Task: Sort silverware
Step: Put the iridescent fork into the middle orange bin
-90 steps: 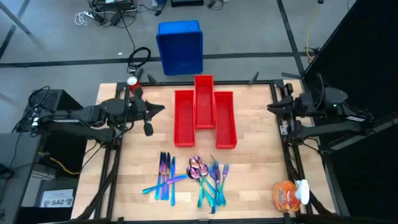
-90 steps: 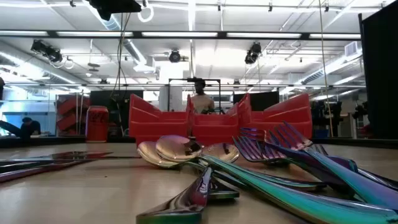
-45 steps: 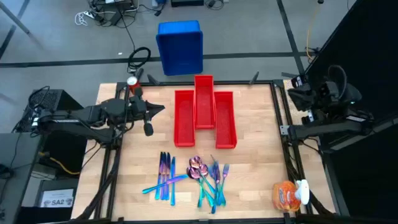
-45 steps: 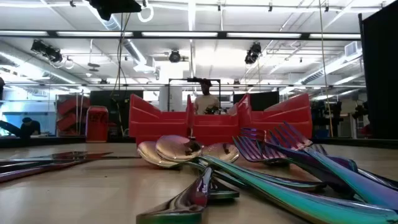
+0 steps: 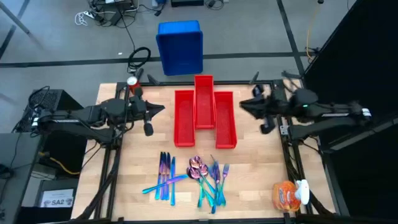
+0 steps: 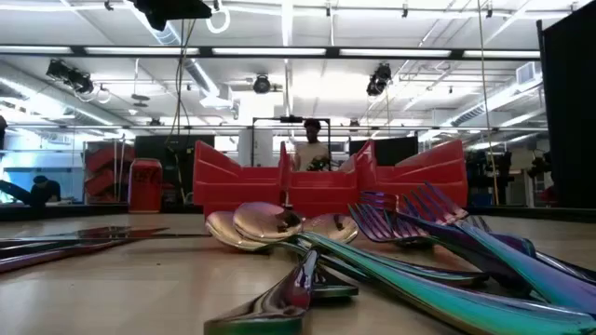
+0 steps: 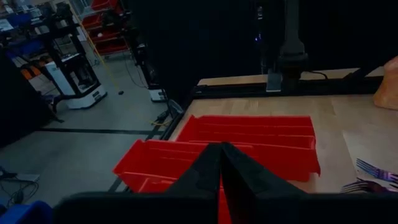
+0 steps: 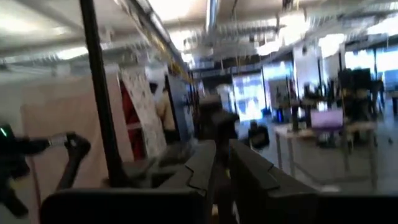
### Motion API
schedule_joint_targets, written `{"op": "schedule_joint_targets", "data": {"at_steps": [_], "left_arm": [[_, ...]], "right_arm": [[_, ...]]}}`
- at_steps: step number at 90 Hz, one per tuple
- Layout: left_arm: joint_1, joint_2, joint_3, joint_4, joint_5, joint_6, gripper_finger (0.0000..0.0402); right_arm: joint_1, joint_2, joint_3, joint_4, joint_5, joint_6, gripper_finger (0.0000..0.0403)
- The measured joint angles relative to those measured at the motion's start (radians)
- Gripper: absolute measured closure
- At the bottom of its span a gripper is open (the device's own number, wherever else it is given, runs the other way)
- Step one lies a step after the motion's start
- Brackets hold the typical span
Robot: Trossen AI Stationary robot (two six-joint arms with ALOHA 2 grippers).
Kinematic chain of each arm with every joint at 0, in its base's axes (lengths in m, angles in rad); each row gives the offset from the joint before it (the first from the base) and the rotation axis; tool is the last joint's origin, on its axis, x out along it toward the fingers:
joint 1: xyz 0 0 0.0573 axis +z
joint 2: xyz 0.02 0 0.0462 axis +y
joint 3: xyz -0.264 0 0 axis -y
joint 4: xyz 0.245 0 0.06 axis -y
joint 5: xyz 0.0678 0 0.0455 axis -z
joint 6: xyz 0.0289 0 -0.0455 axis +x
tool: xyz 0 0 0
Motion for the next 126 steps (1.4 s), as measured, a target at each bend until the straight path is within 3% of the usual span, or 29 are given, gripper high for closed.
{"op": "schedule_joint_targets", "data": {"at_steps": [13,33,51,73,80,102,126], "left_arm": [[0.0,0.0,0.0,0.0,0.0,0.0,0.0401],[0.0,0.0,0.0,0.0,0.0,0.0,0.0401],[0.0,0.0,0.0,0.0,0.0,0.0,0.0401],[0.0,0.0,0.0,0.0,0.0,0.0,0.0401],[0.0,0.0,0.0,0.0,0.0,0.0,0.0402],[0.0,0.0,0.0,0.0,0.0,0.0,0.0401],[0.0,0.0,0.0,0.0,0.0,0.0,0.0401]], "right_arm": [[0.0,0.122,0.0,-0.004,-0.04,0.004,0.0374],[0.046,0.311,-0.001,-0.018,-0.063,0.149,0.0374],[0.117,0.325,0.017,-0.071,0.091,0.206,0.0378],[0.307,0.387,0.318,-0.541,0.406,0.205,0.038],[0.369,0.437,0.434,-0.669,0.461,0.218,0.038],[0.49,0.593,0.696,-0.881,0.467,0.326,0.038],[0.563,0.735,0.723,-0.978,0.428,0.455,0.038]]}}
